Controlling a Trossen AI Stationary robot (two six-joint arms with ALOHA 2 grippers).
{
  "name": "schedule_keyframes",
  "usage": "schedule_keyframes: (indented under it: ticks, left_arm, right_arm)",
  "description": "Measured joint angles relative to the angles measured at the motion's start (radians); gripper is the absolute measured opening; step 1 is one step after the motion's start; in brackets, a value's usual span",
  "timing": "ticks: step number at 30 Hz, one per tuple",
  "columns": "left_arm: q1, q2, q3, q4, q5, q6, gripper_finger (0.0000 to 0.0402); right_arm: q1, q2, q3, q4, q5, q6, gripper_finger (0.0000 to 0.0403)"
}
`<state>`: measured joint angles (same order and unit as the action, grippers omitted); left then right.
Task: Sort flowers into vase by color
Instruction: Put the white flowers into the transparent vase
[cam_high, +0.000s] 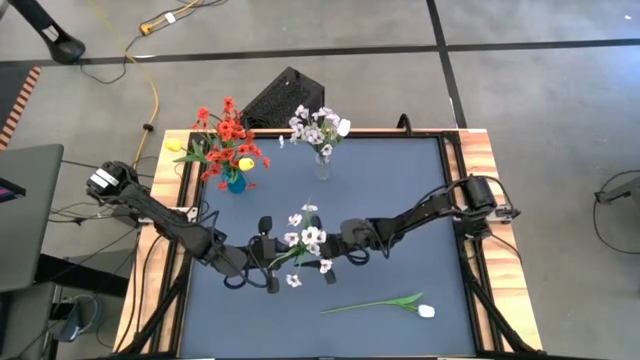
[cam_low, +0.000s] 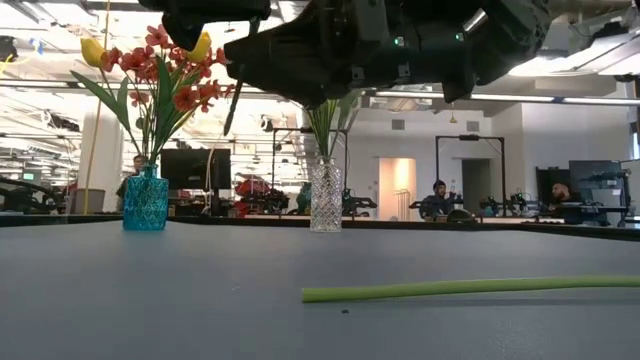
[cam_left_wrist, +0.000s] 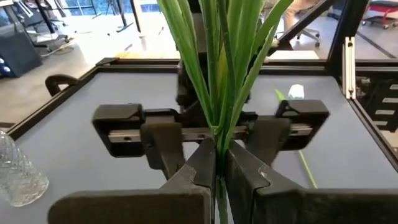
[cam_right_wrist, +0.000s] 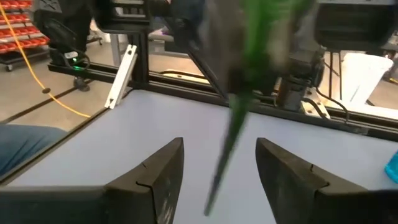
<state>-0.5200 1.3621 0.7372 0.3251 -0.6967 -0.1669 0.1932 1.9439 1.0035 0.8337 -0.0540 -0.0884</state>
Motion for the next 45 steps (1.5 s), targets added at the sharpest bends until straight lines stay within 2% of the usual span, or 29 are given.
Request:
schedule_keyframes:
  ticks: [17, 23, 30, 36, 40, 43, 45]
  left_arm:
    - [0.018, 0.000, 0.000, -0.049, -0.024, -0.021, 0.0006]
    - [0.028, 0.000, 0.000, -0.062, -0.032, -0.035, 0.0036]
    - [0.017, -0.025, 0.000, -0.182, -0.053, -0.029, 0.0114]
    - [0.017, -0.139, 0.000, -0.406, -0.075, -0.157, 0.0180]
    - [0.016, -0.183, 0.001, -0.549, -0.068, -0.256, 0.0204]
    - [0.012, -0.178, 0.000, -0.617, -0.069, -0.310, 0.0207]
    - [0.011, -0.160, -0.005, -0.614, -0.072, -0.325, 0.0208]
  right_arm:
    - [-0.020, -0.001, 0.000, -0.015, 0.000, -0.001, 0.0079]
    - [-0.032, -0.001, 0.000, -0.018, 0.002, 0.001, 0.0034]
    - [-0.059, -0.005, 0.000, -0.099, -0.002, 0.006, 0.0033]
    - [-0.111, -0.139, -0.073, -0.163, -0.001, -0.025, 0.0033]
    - [-0.211, -0.250, -0.224, -0.020, 0.006, -0.033, 0.0033]
    - [-0.312, -0.302, -0.322, 0.140, 0.087, -0.015, 0.0033]
    - [-0.369, -0.320, -0.338, 0.185, 0.141, -0.022, 0.0033]
